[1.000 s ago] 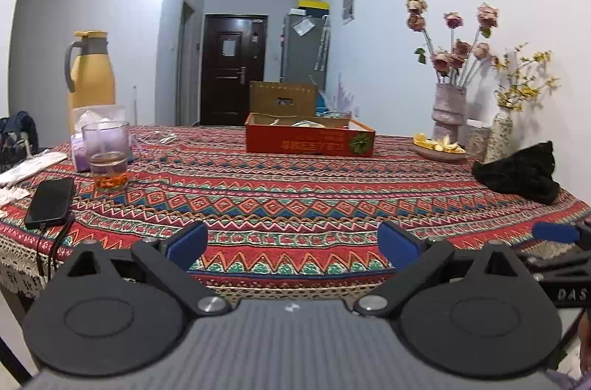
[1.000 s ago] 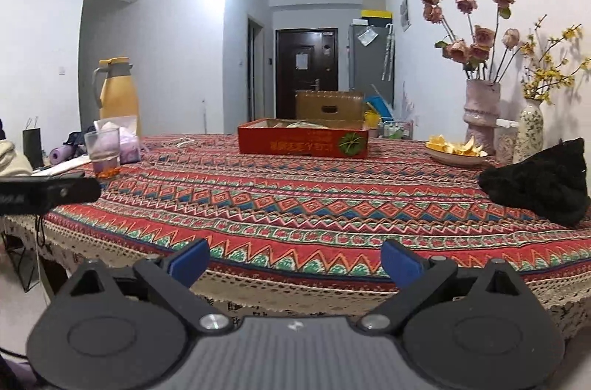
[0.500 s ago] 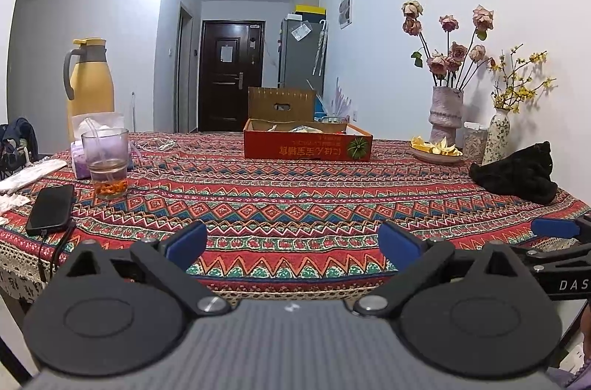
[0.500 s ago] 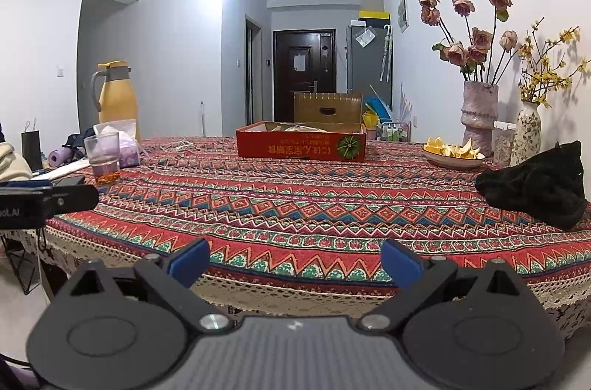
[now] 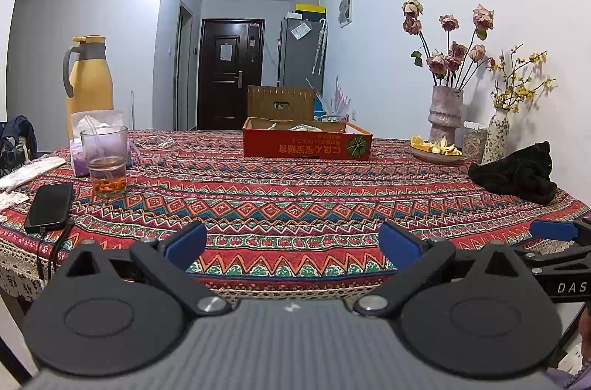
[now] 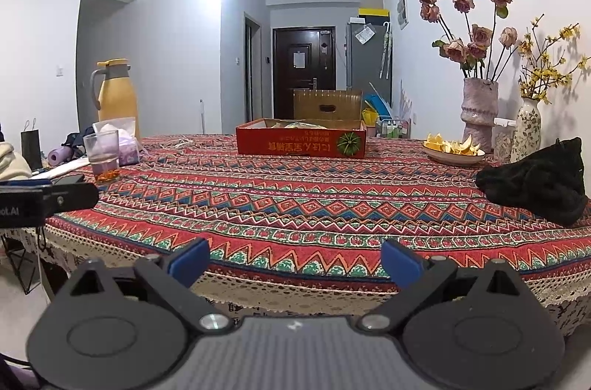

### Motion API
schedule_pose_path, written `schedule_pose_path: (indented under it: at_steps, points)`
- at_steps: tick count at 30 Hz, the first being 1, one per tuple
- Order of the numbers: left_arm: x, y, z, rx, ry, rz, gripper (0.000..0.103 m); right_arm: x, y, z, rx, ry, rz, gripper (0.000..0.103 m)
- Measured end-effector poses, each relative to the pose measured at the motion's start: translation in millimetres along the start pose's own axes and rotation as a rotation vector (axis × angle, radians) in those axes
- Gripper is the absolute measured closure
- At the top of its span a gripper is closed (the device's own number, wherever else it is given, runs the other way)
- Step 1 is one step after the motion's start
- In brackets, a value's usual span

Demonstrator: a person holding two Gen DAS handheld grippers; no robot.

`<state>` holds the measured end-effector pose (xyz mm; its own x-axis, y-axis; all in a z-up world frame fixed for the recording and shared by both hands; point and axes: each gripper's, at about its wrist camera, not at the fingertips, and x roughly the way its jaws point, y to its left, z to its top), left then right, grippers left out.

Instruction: Organize snacks

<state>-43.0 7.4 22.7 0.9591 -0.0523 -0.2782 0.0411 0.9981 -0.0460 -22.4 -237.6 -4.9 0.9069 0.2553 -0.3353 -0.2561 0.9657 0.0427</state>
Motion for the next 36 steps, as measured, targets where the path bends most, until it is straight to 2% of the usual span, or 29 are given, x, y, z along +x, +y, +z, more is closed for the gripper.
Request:
schedule_pose_path:
  at_steps: [36]
  points:
    - [-0.5, -1.8, -0.7, 0.006, -0.003, -0.009, 0.000, 2.0, 0.9, -0.8, 0.009, 0.007, 0.011, 0.004]
